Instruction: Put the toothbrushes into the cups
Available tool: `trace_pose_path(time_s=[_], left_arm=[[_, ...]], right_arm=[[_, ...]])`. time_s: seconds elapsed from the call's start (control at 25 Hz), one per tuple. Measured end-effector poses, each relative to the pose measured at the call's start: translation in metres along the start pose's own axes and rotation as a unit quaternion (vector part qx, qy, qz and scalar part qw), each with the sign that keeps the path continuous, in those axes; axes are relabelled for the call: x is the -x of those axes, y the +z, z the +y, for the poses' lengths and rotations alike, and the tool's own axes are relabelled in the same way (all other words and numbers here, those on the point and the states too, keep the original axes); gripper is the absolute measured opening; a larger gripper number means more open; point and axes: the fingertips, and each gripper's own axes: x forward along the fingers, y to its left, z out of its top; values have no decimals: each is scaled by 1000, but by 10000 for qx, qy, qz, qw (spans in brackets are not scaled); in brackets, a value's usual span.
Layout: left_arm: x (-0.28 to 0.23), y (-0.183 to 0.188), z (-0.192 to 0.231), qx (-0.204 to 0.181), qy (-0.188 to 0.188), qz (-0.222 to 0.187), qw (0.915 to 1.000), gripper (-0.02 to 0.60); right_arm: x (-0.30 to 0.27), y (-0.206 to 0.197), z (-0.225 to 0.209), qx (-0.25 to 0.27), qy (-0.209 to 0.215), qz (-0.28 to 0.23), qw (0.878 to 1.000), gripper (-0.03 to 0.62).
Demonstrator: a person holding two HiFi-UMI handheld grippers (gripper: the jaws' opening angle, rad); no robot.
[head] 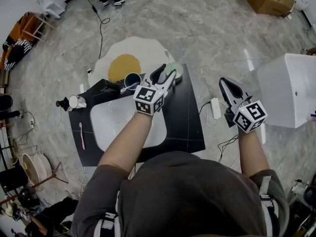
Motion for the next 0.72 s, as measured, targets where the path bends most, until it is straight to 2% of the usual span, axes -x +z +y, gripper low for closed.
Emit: trace_pose_path(time_s=[0.12, 0.24, 0.36, 0.52, 0.72], left_arm=[[33, 21, -8, 77, 40, -162, 9998, 167], [77, 35, -2, 203, 239, -301, 9991, 166], [130, 34, 17, 310, 585, -381, 9971, 162], [207, 34, 46, 434, 1050, -547, 9920, 112], [314, 14, 85, 589, 1713, -697, 9810, 70]], right_arm=[[-12, 17, 18, 89, 266, -47, 9996, -8], [-36, 27, 45, 326, 677, -43, 9972, -6], [-68, 25, 80, 511, 1102, -30, 9926, -8], [-103, 31, 139, 682, 1564, -10, 9853, -8], [-144, 28, 233, 924, 2203, 158, 9709, -6]])
